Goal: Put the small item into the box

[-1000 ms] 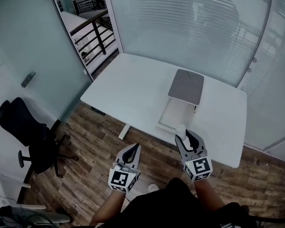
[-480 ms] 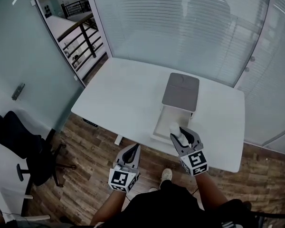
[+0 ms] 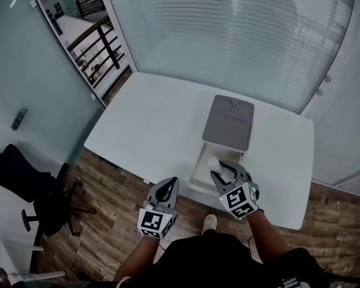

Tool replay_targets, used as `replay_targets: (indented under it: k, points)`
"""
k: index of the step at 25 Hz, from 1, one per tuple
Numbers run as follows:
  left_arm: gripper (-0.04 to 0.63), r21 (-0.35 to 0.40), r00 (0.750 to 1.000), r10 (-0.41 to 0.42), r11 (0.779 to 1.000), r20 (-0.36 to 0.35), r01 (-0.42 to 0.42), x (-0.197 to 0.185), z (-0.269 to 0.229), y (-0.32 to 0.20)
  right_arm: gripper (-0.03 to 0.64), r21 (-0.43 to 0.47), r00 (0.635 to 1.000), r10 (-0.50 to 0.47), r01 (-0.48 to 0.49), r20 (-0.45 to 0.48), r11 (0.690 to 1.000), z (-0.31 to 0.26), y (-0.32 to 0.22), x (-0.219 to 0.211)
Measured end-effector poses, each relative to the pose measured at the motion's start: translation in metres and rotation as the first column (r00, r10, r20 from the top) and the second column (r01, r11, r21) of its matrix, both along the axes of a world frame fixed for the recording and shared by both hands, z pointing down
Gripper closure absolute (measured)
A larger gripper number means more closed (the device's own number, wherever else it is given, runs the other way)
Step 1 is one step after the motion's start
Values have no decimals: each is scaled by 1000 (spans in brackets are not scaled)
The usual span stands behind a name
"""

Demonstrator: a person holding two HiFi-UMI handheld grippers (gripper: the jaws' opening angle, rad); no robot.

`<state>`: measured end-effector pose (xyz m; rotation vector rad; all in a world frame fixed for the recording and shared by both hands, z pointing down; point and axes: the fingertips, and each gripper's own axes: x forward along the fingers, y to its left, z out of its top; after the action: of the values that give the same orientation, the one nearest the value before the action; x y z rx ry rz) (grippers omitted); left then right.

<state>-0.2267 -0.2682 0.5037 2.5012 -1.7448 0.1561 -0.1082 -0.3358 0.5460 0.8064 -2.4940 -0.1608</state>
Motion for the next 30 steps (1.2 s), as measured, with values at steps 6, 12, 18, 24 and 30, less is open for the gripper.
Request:
replay_targets:
  k: [6, 12, 18, 24, 30]
  points:
    - [581, -19, 1000, -3, 1000, -3, 3, 3, 1, -30, 454, -164, 976, -135, 106, -173, 981, 50, -6, -12]
    - [581, -6, 999, -34, 999, 4, 34, 0, -2, -43, 453, -194, 909, -215, 153, -356, 969, 76, -8, -16]
    - [581, -37, 999, -35, 999, -2, 35, -21, 11, -54, 453, -248, 874, -231, 132, -427, 960, 97, -14, -23]
    - [581, -53, 999, 46, 997, -18, -47, -25, 10, -70, 451, -314, 851, -222, 70, -476, 947, 109, -21, -29]
    - [583, -54, 994, 108, 993, -27, -110, -30, 13, -83, 430, -312, 817, -201, 27, -540, 950, 115, -25, -32]
